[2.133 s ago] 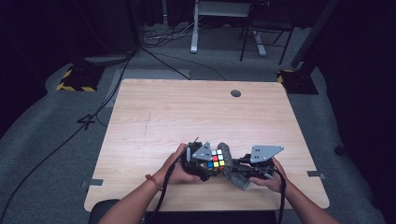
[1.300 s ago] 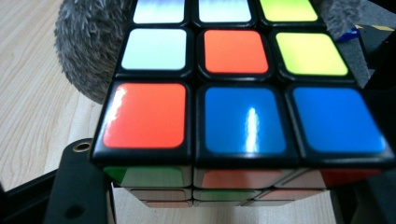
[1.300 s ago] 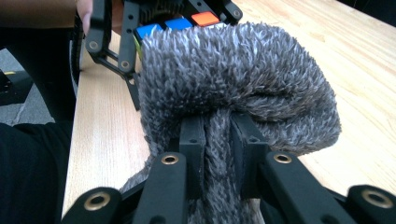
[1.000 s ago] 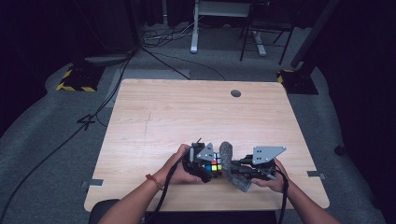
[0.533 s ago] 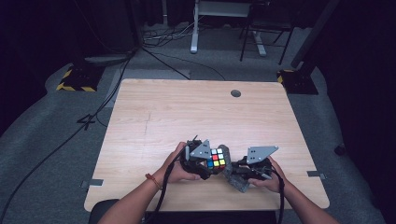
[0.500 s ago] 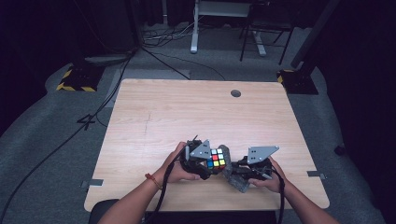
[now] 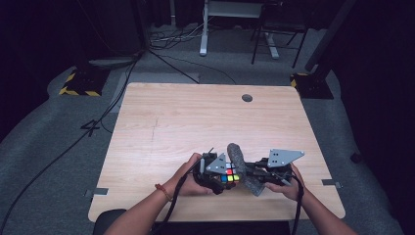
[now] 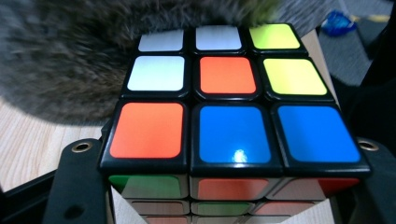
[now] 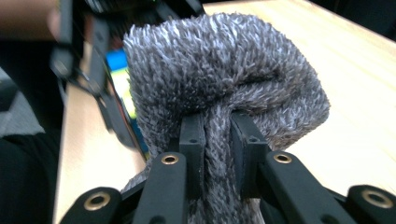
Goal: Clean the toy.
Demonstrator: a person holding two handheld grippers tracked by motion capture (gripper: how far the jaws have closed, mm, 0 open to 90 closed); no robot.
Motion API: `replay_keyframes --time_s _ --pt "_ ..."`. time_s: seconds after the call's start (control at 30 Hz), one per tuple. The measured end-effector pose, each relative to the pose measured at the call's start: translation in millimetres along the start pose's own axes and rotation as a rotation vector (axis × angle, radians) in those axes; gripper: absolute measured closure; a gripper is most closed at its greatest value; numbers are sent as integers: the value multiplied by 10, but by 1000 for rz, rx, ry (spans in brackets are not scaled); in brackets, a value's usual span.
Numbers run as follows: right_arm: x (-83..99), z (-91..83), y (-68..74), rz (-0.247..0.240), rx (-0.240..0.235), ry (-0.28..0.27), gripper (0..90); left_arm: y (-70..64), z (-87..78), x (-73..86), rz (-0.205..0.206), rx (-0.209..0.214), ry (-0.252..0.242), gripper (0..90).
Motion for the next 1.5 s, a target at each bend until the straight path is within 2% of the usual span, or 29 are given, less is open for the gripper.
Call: replay_keyframes --time_s 0.1,0.17,0.27,0.33,0.47,0.63,0.73,0.77,0.83,0.87,0.97,1.1,1.2,1.27,1.37,1.5 --pt "70 101 9 7 -19 58 767 17 -62 -23 -7 -13 -38 333" --pt "93 159 39 -3 -40 76 767 16 -65 -19 -2 -24 -25 331" --pt "95 160 30 7 -66 66 767 29 -68 -6 -10 -23 -23 330" --pt "104 143 15 15 -72 53 767 45 -51 2 -32 -5 -22 329" --pt "70 87 27 -5 -73 19 767 53 -39 6 -32 -12 1 328" --pt "41 39 49 -20 -77 -2 767 63 24 14 -28 -18 73 318" --pt "25 36 72 -15 -103 -29 768 51 69 11 -18 -25 106 306" --pt "5 33 90 -17 -108 -38 768 31 89 4 -5 -22 115 329" --pt "-27 44 128 -34 -121 -36 768 -19 116 -12 48 -54 140 332" --pt "-29 50 142 -38 -118 -33 768 -16 119 -10 50 -52 142 333" --pt "-24 42 136 -31 -108 -39 768 4 105 -3 30 -56 126 334" --pt "-41 38 150 -44 -107 -37 768 -1 97 -8 36 -60 120 335" --pt "-31 59 116 -48 -54 21 769 20 46 -10 20 -47 86 336" --pt "28 94 55 -21 -28 58 769 29 2 -19 16 -51 67 336" --pt "99 130 10 -6 -53 93 769 36 -55 -20 18 -55 54 336" --pt "80 128 46 -30 -93 91 769 67 -104 -7 9 -68 47 336"
Point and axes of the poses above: each handheld gripper's, and its own axes: z roughly forward along the jaws, x roughly out of its underside, y roughly to its left, the point moved 1 cm from there along z, roughly forward along the jaws, and after that the axes turned 3 degrees about x, right-handed, at the moved point
